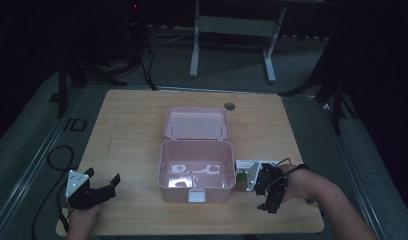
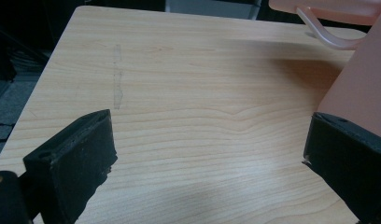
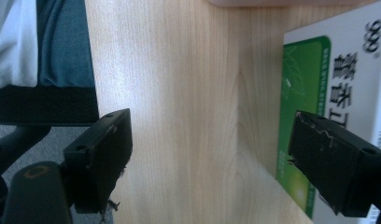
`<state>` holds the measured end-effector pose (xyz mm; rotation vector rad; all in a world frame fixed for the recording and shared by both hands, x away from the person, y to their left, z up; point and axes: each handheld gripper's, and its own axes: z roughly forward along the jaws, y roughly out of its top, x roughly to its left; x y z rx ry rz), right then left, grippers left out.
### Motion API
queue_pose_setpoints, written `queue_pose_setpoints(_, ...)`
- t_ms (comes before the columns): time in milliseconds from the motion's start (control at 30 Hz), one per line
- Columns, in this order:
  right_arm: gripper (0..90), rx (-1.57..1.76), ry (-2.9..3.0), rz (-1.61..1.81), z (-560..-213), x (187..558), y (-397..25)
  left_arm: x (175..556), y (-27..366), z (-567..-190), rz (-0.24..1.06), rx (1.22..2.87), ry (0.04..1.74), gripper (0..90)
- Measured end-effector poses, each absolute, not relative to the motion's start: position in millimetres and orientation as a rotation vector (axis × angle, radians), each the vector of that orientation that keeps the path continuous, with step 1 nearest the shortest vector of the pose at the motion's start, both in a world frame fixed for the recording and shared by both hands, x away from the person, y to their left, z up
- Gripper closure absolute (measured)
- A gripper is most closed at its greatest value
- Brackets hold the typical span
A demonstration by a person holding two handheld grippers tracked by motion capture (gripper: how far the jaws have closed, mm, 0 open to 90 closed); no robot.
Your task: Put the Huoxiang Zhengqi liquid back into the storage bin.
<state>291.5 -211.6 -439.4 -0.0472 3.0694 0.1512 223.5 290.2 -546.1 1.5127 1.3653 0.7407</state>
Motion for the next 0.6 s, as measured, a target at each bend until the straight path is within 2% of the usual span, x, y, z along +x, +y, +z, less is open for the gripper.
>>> queue_pose_setpoints(233, 13.8, -0.089, 3.028, 0.117, -426.2, 299.5, -206.9, 223.6, 290.3, -546.0, 0.738, 1.509, 1.366, 2.4)
queue_pose_setpoints(600, 13.8, -0.005, 3.004, 0.165, -403.8, 331.3, -207.7, 223.0, 293.6, -544.8, 0.754, 1.487, 1.37, 2.4)
